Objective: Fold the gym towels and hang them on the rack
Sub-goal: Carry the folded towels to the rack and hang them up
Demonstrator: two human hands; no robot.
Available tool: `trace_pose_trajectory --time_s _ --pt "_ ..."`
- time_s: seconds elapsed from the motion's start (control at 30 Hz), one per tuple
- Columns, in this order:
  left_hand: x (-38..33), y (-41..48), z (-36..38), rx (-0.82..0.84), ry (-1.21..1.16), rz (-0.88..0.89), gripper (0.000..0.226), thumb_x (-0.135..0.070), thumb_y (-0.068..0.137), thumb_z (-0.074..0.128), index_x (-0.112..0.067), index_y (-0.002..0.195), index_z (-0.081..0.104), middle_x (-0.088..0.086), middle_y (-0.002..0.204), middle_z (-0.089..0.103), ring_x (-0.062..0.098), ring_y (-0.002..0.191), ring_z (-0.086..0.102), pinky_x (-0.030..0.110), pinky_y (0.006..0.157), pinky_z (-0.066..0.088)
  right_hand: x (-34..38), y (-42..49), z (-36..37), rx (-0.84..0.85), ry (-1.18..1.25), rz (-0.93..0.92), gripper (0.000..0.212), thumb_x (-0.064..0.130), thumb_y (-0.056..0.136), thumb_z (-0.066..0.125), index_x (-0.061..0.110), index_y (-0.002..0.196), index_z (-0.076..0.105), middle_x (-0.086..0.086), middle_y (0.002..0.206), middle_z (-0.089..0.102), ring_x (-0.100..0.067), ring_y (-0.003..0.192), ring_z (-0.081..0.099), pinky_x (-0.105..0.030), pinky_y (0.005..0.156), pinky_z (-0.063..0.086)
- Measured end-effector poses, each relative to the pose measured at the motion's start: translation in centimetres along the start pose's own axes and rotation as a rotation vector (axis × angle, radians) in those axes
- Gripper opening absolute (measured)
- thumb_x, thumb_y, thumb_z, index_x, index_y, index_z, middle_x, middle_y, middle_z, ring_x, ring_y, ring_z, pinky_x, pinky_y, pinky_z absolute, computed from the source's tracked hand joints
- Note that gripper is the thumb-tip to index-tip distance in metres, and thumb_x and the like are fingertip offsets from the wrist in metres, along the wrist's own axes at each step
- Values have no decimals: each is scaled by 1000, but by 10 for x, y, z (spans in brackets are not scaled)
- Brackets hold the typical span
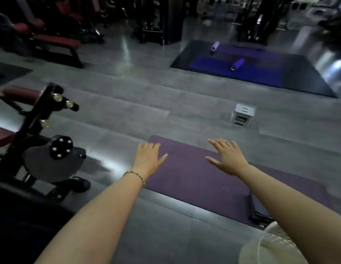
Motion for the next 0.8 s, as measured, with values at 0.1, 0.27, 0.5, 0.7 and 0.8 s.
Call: trace_pose_trajectory --time_s 0.1,0.27,0.5,0.7,0.8 --pt "-83 35 17 37 1 139 59 -55 97 30 -18 142 36 3 137 50 22 128 41 35 111 23 -82 -31 19 25 10 136 71 60 93 40 26 151 18 3 155 27 -17 145 19 -44 117 12" --pt "-191 91 44 113 20 339 59 -54 98 28 -17 143 35 3 139 48 21 130 41 34 111 24 -182 -68 50 35 114 374 70 57 93 43 26 151 18 4 155 27 -16 144 21 -39 115 17" --pt "-315 197 100 222 72 596 58 -53 98 27 -17 143 34 2 139 47 21 129 42 33 109 26 -292 -80 96 19 228 645 69 54 93 45 24 150 22 4 155 28 -15 142 25 -35 111 27" --pt "-413 273 152 230 106 780 58 -52 99 28 -16 143 34 3 140 46 22 129 42 33 107 27 -381 -98 133 -59 293 865 68 52 91 51 21 148 29 0 151 35 -19 139 32 -39 107 37" --pt "-461 293 186 239 102 848 59 -52 98 29 -16 145 31 3 144 42 22 130 42 33 107 28 -419 -111 162 -56 298 938 70 54 90 52 21 148 30 -1 152 34 -19 140 32 -40 108 36"
Point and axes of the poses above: each hand's wrist, its own y-axis towards the middle knuckle, its own z-axis out of the palm, x = y × z, the point moved 5 cm from there along y, towards the middle knuckle
